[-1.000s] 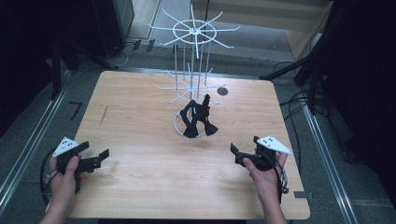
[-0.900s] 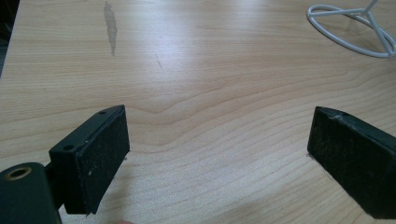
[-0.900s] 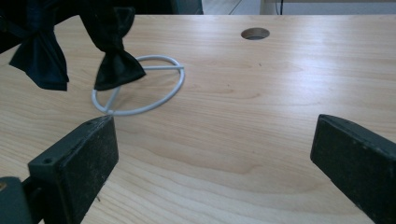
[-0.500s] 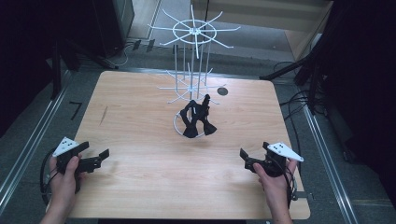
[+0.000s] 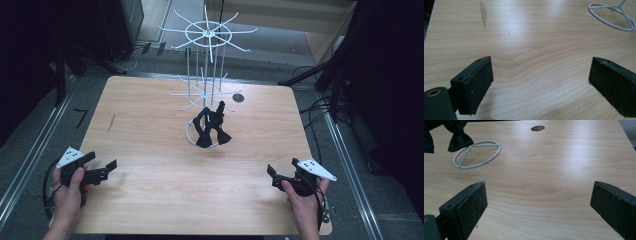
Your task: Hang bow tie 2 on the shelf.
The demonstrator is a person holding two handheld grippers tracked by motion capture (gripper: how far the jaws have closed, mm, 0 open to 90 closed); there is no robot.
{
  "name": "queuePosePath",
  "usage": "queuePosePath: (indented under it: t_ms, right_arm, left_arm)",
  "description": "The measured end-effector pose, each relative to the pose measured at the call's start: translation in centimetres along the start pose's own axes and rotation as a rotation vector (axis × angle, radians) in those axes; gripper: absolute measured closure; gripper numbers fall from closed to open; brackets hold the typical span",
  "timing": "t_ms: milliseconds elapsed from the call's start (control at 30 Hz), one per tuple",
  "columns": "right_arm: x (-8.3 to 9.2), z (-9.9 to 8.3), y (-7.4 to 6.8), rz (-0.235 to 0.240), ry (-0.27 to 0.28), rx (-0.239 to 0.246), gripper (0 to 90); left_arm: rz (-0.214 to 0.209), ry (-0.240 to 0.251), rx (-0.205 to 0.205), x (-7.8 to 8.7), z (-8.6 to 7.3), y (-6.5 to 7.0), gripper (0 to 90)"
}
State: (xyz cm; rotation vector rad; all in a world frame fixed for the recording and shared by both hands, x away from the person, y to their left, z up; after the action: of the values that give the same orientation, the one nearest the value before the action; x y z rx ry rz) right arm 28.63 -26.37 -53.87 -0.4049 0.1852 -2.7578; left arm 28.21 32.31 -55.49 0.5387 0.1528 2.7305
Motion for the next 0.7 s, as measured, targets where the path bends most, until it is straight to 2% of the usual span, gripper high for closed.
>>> queuePosePath:
  t_ms: [700]
  right_arm:
    - [3.0,-1.6,3.4,-0.065,-0.015,-0.028,1.3]
  left_arm:
    - [0.001,0.000,0.000,0.0,0.0,0.0,6.1]
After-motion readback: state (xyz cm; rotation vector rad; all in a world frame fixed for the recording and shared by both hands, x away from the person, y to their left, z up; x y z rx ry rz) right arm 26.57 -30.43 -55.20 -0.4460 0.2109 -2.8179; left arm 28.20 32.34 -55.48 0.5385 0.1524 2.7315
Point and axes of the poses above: each handheld gripper's, and its own axes: x roughly backward along the jaws, z roughly out of its top, y roughly to its right, the point moved 6 cm from there along -x, roughly forward along the jaws, and after that the axes turned 12 degrees about y, right-handed, at the moved point
